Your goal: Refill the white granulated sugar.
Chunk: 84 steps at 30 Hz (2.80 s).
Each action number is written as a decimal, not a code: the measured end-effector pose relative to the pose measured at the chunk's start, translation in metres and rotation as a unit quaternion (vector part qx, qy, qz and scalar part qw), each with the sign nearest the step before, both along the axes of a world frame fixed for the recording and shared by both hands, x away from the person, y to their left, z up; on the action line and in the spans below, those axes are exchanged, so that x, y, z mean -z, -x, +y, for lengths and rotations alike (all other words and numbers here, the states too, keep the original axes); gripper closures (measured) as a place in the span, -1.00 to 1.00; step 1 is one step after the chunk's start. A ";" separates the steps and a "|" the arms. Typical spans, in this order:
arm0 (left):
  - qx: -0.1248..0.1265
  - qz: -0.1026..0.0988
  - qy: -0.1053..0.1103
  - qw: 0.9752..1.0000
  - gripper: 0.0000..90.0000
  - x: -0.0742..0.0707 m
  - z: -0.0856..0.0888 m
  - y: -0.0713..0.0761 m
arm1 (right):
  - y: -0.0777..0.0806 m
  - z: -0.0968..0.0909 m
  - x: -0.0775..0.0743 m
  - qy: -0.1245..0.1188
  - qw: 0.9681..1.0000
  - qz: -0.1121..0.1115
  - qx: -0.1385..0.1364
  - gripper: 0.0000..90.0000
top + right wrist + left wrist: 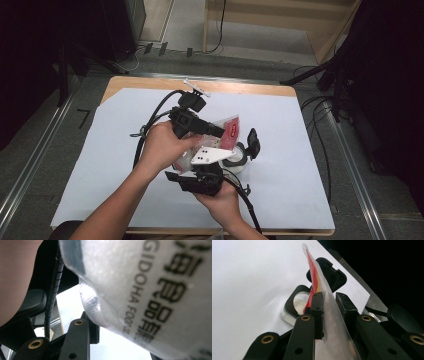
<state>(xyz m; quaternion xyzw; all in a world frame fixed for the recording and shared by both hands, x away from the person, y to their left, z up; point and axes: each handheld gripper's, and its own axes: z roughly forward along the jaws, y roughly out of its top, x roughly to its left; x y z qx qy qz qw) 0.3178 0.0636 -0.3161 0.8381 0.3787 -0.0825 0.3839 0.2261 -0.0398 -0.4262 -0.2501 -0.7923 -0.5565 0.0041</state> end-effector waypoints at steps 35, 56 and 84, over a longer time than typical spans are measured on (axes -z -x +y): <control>0.011 -0.017 -0.028 0.999 0.78 -0.001 -0.011 0.003 | 0.000 0.001 0.001 0.003 1.000 0.005 0.010 0.43; 0.015 -0.013 -0.032 0.999 0.78 0.003 -0.014 0.001 | -0.002 0.000 0.005 0.006 1.000 0.014 0.017 0.43; 0.035 0.001 -0.049 0.998 0.78 -0.001 -0.023 -0.007 | -0.002 -0.002 0.002 0.000 1.000 0.001 0.027 0.42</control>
